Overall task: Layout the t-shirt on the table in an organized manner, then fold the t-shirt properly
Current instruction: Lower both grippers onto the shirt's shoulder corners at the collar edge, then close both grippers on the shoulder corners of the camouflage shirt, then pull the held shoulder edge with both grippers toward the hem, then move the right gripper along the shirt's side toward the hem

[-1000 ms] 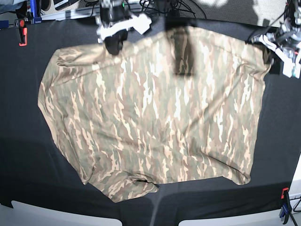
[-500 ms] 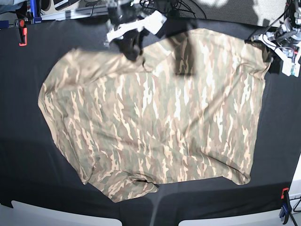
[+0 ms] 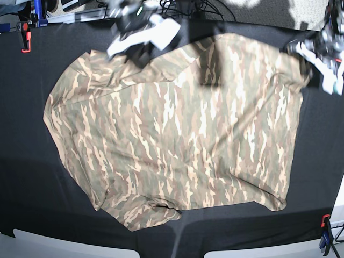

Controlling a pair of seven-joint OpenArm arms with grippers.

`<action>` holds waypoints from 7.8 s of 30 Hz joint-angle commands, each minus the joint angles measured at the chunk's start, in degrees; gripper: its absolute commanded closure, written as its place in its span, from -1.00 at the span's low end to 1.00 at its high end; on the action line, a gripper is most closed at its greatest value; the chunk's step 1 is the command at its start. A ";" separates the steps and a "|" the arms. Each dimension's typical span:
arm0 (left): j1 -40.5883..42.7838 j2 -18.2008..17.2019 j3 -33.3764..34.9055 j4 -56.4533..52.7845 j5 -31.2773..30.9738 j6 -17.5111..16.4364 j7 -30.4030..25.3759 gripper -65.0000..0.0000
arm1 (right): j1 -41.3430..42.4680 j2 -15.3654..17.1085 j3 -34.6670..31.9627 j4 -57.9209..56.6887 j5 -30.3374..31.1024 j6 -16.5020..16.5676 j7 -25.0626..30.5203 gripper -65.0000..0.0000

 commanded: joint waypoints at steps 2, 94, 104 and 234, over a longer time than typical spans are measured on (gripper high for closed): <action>-1.44 -0.79 -0.37 0.74 0.57 0.83 -0.81 1.00 | 0.13 0.48 4.04 1.11 2.64 1.62 2.03 1.00; -5.68 -2.08 -2.27 -12.66 -29.31 -12.15 19.37 1.00 | 8.72 0.48 25.09 1.11 37.07 24.68 7.69 1.00; -10.14 -1.44 -13.38 -12.68 -29.73 -10.80 14.86 1.00 | 11.45 0.46 25.09 1.11 37.29 24.57 7.89 1.00; -24.57 6.97 8.44 -33.33 -15.93 -17.73 0.02 0.41 | 53.29 -5.73 10.34 -30.73 43.12 48.24 16.90 1.00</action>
